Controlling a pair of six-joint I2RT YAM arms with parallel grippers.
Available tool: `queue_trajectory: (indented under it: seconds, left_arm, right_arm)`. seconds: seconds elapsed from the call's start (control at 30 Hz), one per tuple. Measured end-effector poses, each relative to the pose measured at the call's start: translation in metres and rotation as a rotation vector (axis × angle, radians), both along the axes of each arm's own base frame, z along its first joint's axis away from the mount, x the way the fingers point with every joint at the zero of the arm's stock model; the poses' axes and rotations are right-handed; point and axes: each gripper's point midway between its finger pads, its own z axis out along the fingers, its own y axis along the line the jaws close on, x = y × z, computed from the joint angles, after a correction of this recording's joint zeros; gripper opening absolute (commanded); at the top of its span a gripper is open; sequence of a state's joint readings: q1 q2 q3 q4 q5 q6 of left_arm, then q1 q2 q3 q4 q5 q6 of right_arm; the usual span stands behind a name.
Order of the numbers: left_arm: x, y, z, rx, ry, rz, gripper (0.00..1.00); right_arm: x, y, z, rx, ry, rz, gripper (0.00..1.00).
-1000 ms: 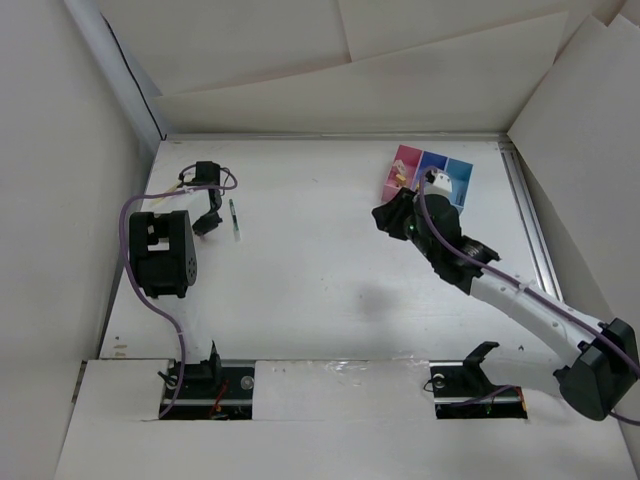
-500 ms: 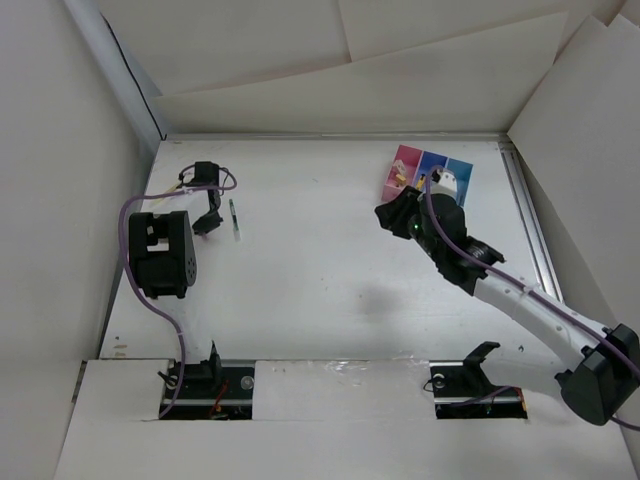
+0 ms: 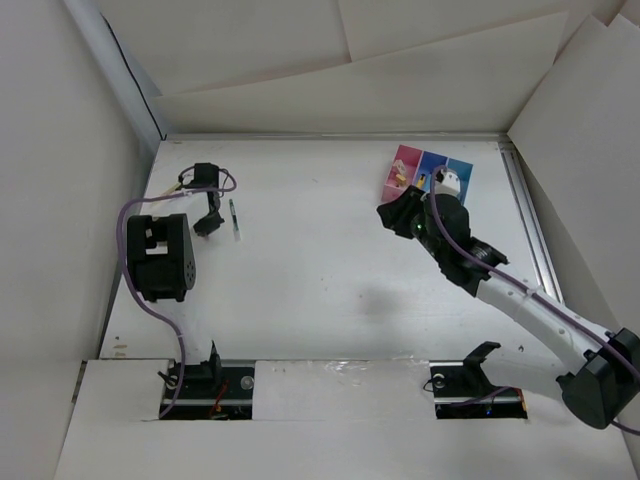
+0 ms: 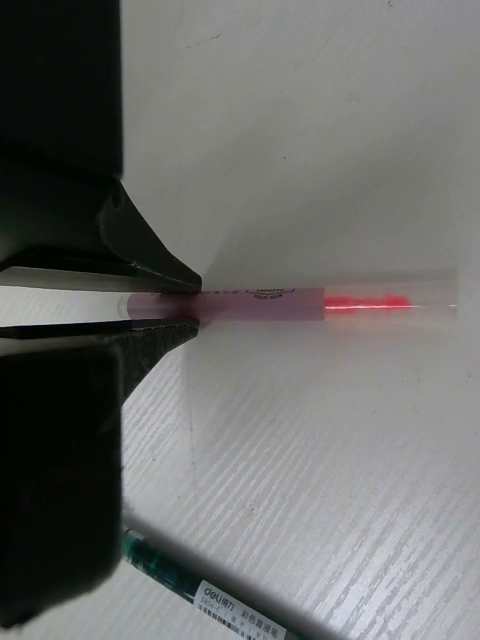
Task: Sort the stationery into containers
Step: Pick up the pen from the center of the board.
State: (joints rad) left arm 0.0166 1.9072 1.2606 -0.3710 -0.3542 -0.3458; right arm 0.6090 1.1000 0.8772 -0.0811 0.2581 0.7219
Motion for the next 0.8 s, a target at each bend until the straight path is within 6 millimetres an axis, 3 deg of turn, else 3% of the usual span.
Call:
queue_trajectory:
  seconds: [0.1,0.17,0.27,0.47,0.57,0.63,0.8]
  left_arm:
    - [-0.002,-0.004,0.011,-0.018,-0.024,0.001,0.00]
    - [0.000,-0.009,0.030,-0.035,-0.069,0.000,0.00]
    - [0.004,-0.019,0.069,-0.061,-0.176,-0.011,0.00]
    - [-0.001,-0.053,0.177,-0.194,-0.508,-0.080,0.00]
    - [-0.014,-0.076,0.208,-0.275,-0.640,-0.143,0.00]
    - [-0.023,-0.109,0.214,-0.335,-0.682,-0.225,0.00]
    - [-0.051,-0.233,0.196,-0.544,-0.654,-0.549,0.00]
  right_arm:
    - [0.000,-0.002,-0.001,0.001,0.001,-0.002,0.46]
    - [0.000,-0.002,-0.001,0.002,0.003,0.004,0.53]
    - [-0.001,0.002,-0.004,0.006,0.011,0.039,0.64]
    - [-0.006,0.024,-0.023,0.004,0.071,0.161,0.76]
    - [-0.010,0.033,-0.025,0.018,0.082,0.224,0.80]
    - [-0.013,0.038,-0.023,0.033,0.084,0.263,0.84]
    - [-0.021,0.049,-0.016,0.068,0.087,0.348,0.85]
